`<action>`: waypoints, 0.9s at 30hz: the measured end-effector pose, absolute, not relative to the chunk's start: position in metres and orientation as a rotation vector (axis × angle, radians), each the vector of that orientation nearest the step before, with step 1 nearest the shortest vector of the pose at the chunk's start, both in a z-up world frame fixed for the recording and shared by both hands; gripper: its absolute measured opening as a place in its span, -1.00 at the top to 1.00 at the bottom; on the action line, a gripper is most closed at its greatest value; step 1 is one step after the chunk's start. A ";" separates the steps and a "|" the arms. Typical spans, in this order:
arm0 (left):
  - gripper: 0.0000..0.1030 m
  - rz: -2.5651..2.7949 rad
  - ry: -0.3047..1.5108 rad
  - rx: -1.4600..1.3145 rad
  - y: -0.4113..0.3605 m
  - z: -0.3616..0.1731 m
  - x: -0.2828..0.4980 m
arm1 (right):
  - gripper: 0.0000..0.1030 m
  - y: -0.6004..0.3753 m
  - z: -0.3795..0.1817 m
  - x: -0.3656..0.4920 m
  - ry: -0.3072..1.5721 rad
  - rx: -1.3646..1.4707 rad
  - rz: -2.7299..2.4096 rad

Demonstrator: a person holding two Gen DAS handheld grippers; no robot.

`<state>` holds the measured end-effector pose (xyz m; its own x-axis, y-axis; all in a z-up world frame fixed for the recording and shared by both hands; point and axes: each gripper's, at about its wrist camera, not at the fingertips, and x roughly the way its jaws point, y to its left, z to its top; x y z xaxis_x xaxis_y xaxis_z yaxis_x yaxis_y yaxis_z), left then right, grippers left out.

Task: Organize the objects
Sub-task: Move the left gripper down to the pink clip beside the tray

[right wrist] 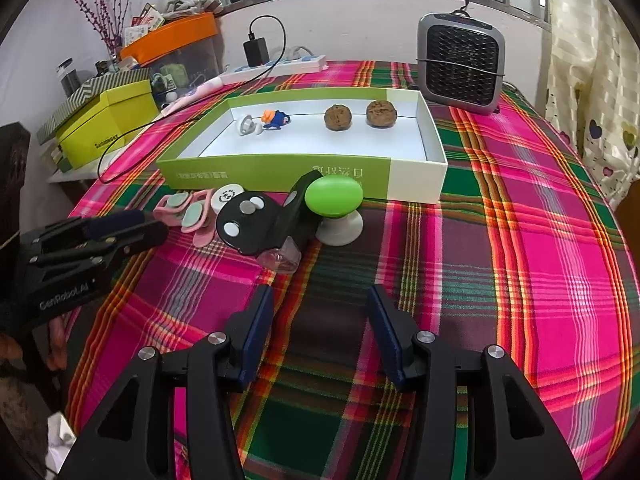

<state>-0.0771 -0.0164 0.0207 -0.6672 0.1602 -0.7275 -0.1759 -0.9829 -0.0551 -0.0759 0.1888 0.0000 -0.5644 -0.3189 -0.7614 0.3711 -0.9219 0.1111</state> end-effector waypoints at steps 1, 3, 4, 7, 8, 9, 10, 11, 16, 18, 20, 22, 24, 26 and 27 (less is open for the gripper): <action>0.13 2.705 0.039 -1.180 -0.016 0.021 -0.079 | 0.03 0.189 0.000 -0.076 0.084 1.188 -2.477; 0.13 2.692 0.068 -1.173 -0.014 0.021 -0.082 | 0.03 0.189 0.000 -0.076 0.082 1.188 -2.474; 0.13 2.681 0.075 -1.173 -0.013 0.021 -0.084 | 0.03 0.190 0.000 -0.077 0.081 1.188 -2.473; 0.13 2.655 0.095 -1.161 -0.010 0.021 -0.087 | 0.03 0.190 0.000 -0.078 0.077 1.188 -2.471; 0.12 2.648 0.098 -1.161 -0.009 0.021 -0.088 | 0.03 0.191 0.000 -0.078 0.077 1.188 -2.471; 0.12 2.633 0.100 -1.162 -0.008 0.020 -0.091 | 0.03 0.191 0.000 -0.078 0.077 1.188 -2.472; 0.12 2.626 0.097 -1.167 -0.008 0.020 -0.093 | 0.03 0.191 0.000 -0.078 0.079 1.188 -2.472; 0.12 2.623 0.100 -1.173 -0.007 0.019 -0.094 | 0.03 0.191 0.000 -0.078 0.078 1.188 -2.472; 0.12 2.597 0.096 -1.179 -0.005 0.018 -0.097 | 0.03 0.191 0.000 -0.079 0.073 1.188 -2.471; 0.13 2.597 0.097 -1.176 -0.005 0.018 -0.096 | 0.03 0.191 0.000 -0.079 0.073 1.188 -2.471; 0.14 2.596 0.093 -1.171 -0.005 0.019 -0.095 | 0.03 0.191 0.000 -0.079 0.072 1.188 -2.471; 0.15 2.587 0.093 -1.169 -0.004 0.019 -0.092 | 0.03 0.191 0.000 -0.079 0.068 1.188 -2.470; 0.15 2.582 0.105 -1.165 -0.002 0.019 -0.088 | 0.03 0.191 0.001 -0.079 0.064 1.187 -2.468; 0.15 2.577 0.095 -1.168 -0.002 0.019 -0.086 | 0.03 0.191 0.001 -0.079 0.061 1.187 -2.467; 0.15 2.572 0.087 -1.169 -0.002 0.019 -0.084 | 0.03 0.191 0.001 -0.079 0.059 1.187 -2.467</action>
